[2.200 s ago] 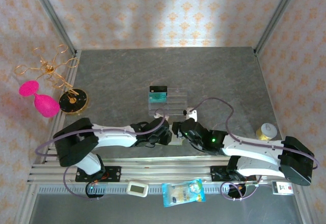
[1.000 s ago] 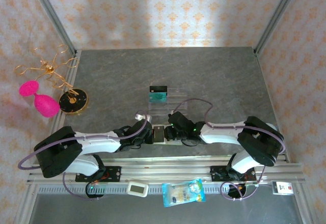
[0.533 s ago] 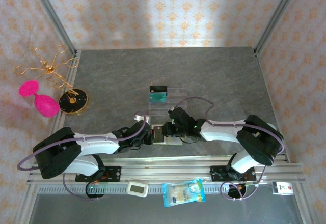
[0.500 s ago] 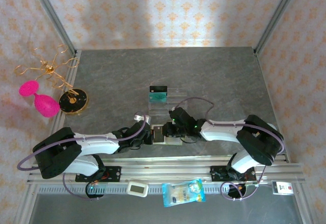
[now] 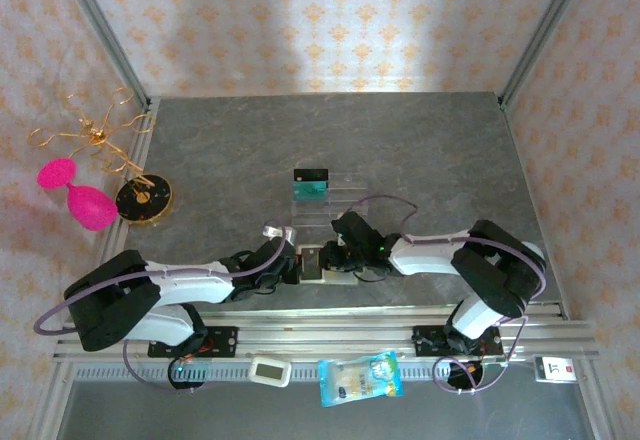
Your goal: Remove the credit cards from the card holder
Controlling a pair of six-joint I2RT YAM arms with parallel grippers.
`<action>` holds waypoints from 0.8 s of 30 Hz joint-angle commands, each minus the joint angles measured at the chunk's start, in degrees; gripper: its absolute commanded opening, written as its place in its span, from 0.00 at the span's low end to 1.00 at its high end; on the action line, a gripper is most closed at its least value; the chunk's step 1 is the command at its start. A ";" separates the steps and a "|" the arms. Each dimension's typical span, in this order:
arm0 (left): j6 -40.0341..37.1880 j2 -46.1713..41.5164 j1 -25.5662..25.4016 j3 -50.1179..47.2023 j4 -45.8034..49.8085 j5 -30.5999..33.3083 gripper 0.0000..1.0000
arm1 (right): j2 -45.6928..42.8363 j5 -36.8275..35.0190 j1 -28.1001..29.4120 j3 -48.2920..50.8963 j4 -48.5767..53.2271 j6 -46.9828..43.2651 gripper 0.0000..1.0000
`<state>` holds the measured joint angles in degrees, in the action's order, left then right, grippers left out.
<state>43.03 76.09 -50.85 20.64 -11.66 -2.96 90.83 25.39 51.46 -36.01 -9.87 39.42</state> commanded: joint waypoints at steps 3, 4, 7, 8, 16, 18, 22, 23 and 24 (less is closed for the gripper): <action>-0.75 1.49 0.42 -1.05 1.29 -2.57 0.00 | 2.74 3.64 -0.16 -0.75 -1.61 -0.09 0.13; -0.67 1.43 0.40 -1.04 1.50 -2.51 0.00 | 2.91 3.49 -0.09 -0.70 -1.49 -0.05 0.08; -0.44 0.81 0.45 -1.13 2.02 -2.07 0.00 | 1.83 2.18 -0.06 -0.17 -1.01 0.12 0.00; -0.40 0.49 0.47 -1.21 2.32 -1.87 0.00 | 0.85 0.71 -0.10 0.29 -0.49 0.45 0.00; -0.20 -1.77 0.99 -1.84 3.21 -0.94 0.00 | -6.25 -4.72 -0.93 3.33 5.25 1.40 0.00; -0.27 -2.11 1.27 -1.75 3.47 -0.99 0.00 | -7.33 -5.56 -0.93 3.62 6.59 1.45 0.00; -0.72 -3.98 1.37 -0.83 4.58 -1.08 0.00 | -8.12 -6.32 -0.97 4.02 7.48 1.57 0.00; -0.94 -4.71 1.39 -0.29 5.18 -1.16 0.00 | -8.03 -6.33 -0.93 3.93 7.50 1.50 0.00; -1.35 -5.71 1.37 0.36 5.81 -1.21 0.01 | -7.88 -6.28 -0.97 3.89 7.26 1.39 0.00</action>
<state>42.98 72.58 -49.87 19.97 -9.10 -4.05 83.74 21.80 50.68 -32.88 -4.99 40.51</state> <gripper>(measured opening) 0.045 0.042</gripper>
